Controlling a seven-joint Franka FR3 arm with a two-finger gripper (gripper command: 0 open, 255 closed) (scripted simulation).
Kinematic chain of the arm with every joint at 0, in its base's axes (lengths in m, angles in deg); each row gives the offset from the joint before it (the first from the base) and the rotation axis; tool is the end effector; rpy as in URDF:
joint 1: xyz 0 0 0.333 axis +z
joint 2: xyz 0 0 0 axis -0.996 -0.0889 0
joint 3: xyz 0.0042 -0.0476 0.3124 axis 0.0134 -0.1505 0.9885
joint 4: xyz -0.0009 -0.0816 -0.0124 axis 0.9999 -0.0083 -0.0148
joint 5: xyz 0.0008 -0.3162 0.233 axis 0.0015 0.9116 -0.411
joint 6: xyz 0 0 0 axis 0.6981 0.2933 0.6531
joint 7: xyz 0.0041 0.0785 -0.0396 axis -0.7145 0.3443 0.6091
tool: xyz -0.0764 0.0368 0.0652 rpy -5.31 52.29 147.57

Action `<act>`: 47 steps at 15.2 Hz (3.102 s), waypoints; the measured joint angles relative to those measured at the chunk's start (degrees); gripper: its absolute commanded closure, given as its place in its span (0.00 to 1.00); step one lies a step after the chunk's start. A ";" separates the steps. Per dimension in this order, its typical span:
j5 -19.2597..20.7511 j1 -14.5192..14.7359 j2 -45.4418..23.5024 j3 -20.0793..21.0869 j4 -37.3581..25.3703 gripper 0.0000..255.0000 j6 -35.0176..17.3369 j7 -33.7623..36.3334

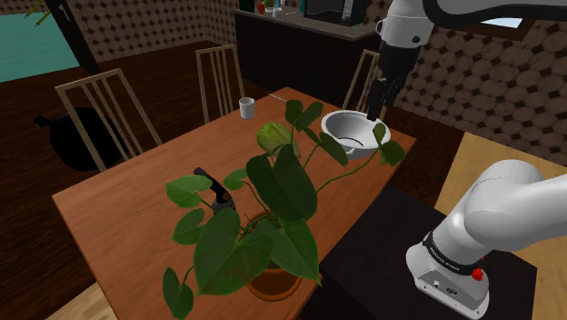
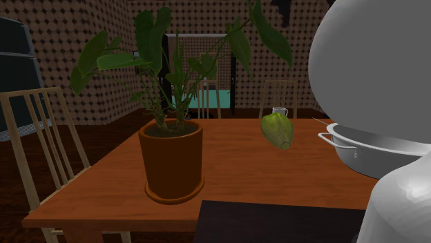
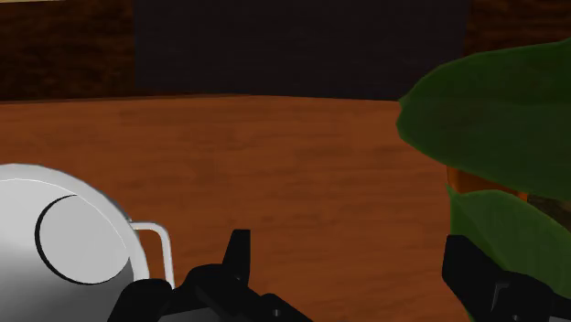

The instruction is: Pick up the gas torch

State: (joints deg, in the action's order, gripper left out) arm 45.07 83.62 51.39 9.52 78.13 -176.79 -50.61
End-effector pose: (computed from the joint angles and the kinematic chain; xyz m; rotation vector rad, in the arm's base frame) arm 0.3173 0.0228 0.5760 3.1226 0.0204 -0.0594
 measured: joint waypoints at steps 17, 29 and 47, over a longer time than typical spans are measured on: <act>-3.21 3.14 -23.77 14.24 -6.76 0.00 -17.83 15.53; 6.26 6.38 -49.19 21.57 -23.98 0.00 -24.51 30.43; 17.73 15.60 -74.95 20.06 -45.05 1.00 -26.56 40.66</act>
State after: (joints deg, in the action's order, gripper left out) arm 62.80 99.22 -23.56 29.58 33.08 -203.35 -9.95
